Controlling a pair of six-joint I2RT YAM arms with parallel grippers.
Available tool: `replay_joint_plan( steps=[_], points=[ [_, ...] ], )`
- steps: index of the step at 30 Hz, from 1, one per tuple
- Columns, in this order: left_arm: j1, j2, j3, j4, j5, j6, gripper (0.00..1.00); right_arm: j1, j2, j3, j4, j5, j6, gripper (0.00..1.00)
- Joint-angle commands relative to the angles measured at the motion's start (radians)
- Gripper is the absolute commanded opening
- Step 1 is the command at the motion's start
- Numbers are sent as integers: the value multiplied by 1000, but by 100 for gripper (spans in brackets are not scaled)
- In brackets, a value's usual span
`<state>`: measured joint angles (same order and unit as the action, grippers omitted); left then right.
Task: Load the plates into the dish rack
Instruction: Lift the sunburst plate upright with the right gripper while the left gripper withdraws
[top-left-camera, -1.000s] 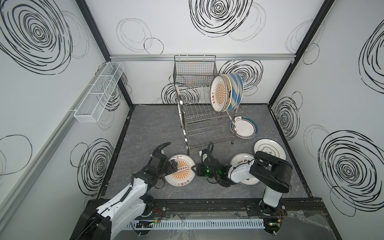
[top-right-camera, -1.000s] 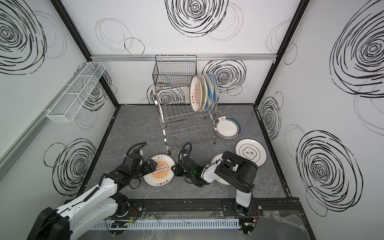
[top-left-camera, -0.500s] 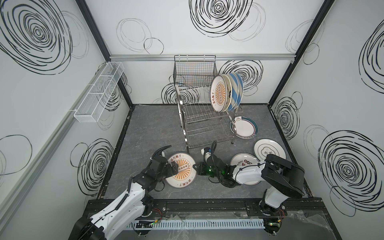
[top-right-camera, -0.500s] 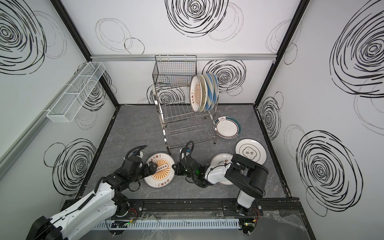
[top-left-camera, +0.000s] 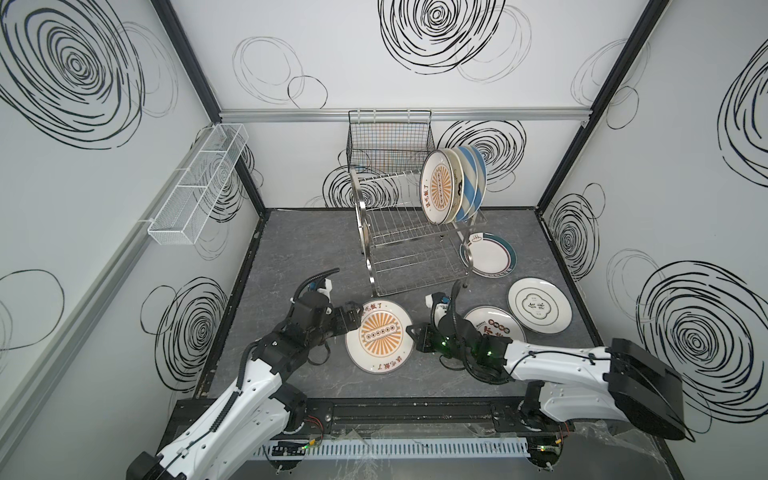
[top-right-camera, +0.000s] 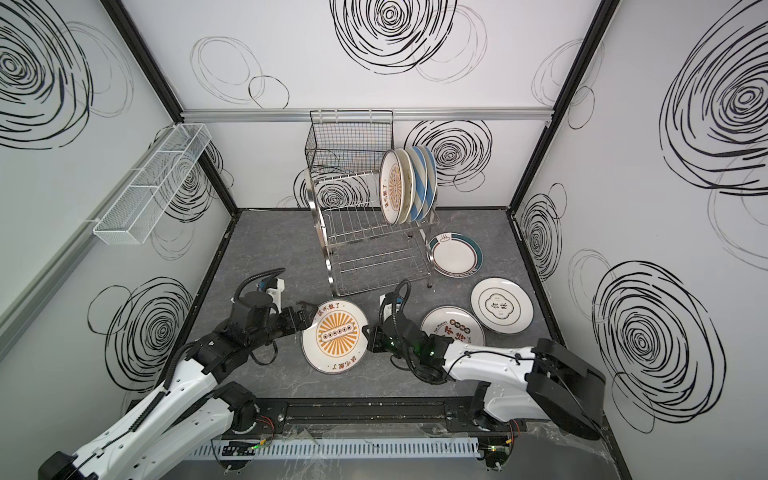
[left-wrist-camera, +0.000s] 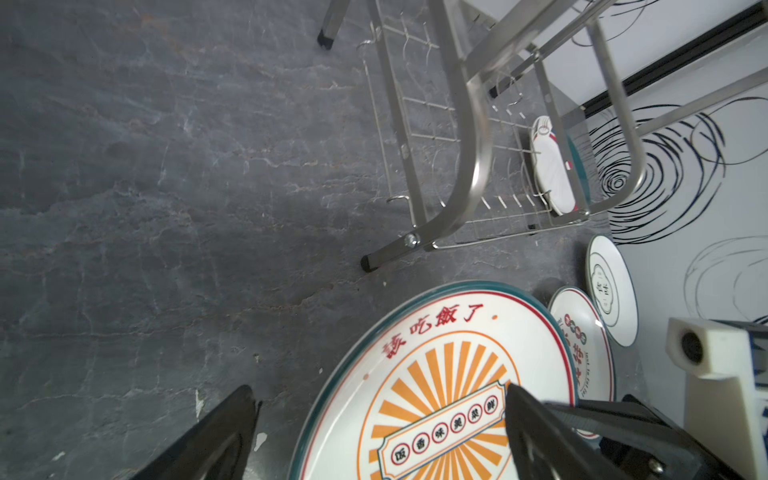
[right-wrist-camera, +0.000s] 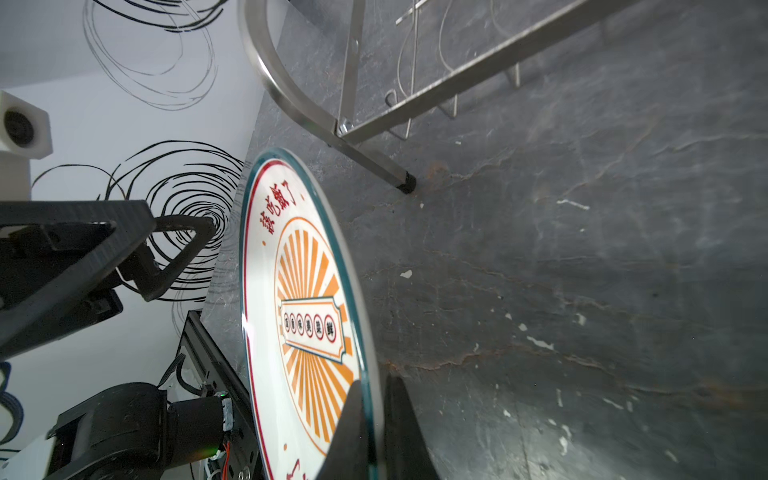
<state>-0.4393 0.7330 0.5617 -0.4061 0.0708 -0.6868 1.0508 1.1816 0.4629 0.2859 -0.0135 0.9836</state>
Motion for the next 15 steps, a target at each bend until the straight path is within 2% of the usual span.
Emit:
replay_joint_plan(
  steps=[1,4,8,11,15],
  points=[
    [39,3,70,-38,25,113,96,-12,-144,9,-117,50,-57,0],
    [73,-7,81,-31,-9,169,96,-29,-280,34,-262,69,-93,0],
    [110,-40,47,30,25,203,96,-43,-439,130,-475,124,-130,0],
    [125,-36,32,61,67,211,96,-46,-499,229,-613,183,-160,0],
    [131,-14,24,81,109,219,96,-46,-494,368,-745,250,-218,0]
  ],
)
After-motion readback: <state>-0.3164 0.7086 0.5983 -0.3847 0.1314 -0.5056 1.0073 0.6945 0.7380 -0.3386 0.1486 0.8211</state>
